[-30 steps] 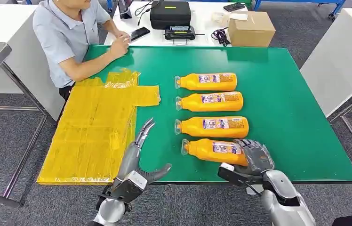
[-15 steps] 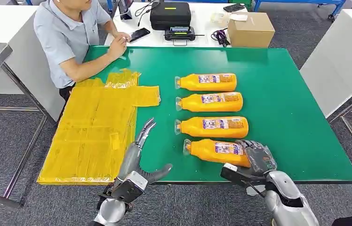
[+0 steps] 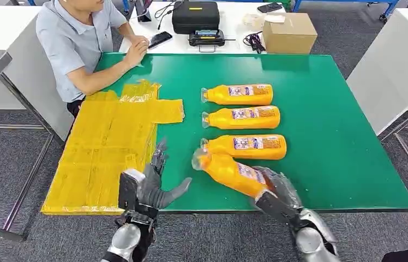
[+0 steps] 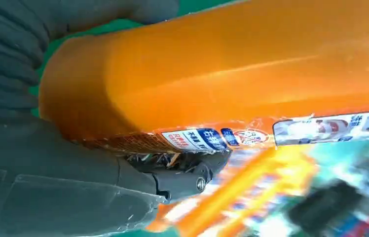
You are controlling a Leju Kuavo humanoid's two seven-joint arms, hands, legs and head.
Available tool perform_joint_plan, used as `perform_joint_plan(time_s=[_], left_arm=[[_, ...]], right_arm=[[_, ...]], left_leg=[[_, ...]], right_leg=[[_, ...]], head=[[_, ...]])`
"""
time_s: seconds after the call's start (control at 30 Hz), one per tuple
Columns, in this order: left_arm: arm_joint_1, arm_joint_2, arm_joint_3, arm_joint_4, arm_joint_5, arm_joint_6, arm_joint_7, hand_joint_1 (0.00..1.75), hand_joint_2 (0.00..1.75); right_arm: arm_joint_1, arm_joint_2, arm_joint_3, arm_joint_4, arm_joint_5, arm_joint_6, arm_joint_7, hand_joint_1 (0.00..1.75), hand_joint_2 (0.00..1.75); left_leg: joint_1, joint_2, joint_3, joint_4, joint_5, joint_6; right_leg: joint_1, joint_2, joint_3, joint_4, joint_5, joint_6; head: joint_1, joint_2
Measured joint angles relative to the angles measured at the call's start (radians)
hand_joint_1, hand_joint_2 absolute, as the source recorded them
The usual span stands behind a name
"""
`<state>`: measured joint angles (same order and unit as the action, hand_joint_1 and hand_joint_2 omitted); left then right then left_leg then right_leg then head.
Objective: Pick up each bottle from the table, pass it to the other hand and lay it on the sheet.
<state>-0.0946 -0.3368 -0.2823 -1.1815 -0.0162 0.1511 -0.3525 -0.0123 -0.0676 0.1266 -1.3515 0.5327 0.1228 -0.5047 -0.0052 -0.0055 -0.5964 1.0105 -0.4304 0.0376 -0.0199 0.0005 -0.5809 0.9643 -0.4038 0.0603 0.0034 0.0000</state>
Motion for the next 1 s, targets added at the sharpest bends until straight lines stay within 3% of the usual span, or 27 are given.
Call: perform_joint_plan(time_s=[0.43, 0.73, 1.0], left_arm=[[-0.008, 0.000, -0.009, 0.054, 0.173, -0.105, 0.013, 0.00, 1.75], [-0.012, 0.000, -0.024, 0.060, 0.185, -0.140, -0.017, 0.00, 1.75], [-0.012, 0.000, -0.042, 0.034, 0.146, -0.190, -0.047, 0.00, 1.75]], right_arm=[[-0.034, 0.145, -0.026, -0.081, -0.187, 0.061, -0.014, 1.75, 1.75], [-0.070, 0.195, -0.024, -0.070, -0.193, 0.069, 0.000, 1.75, 1.75], [-0.122, 0.224, 0.007, 0.064, -0.118, 0.030, 0.017, 1.75, 1.75]], left_leg=[[-0.001, -0.003, -0.004, 0.000, 0.000, 0.000], [0.000, -0.003, -0.005, 0.000, 0.000, 0.000], [-0.001, -0.004, -0.005, 0.000, 0.000, 0.000]], right_leg=[[-0.001, 0.000, -0.003, 0.000, 0.000, 0.000], [-0.001, -0.001, -0.003, 0.000, 0.000, 0.000], [-0.001, -0.001, -0.003, 0.000, 0.000, 0.000]], head=[[0.000, 0.000], [0.000, 0.000], [0.000, 0.000]])
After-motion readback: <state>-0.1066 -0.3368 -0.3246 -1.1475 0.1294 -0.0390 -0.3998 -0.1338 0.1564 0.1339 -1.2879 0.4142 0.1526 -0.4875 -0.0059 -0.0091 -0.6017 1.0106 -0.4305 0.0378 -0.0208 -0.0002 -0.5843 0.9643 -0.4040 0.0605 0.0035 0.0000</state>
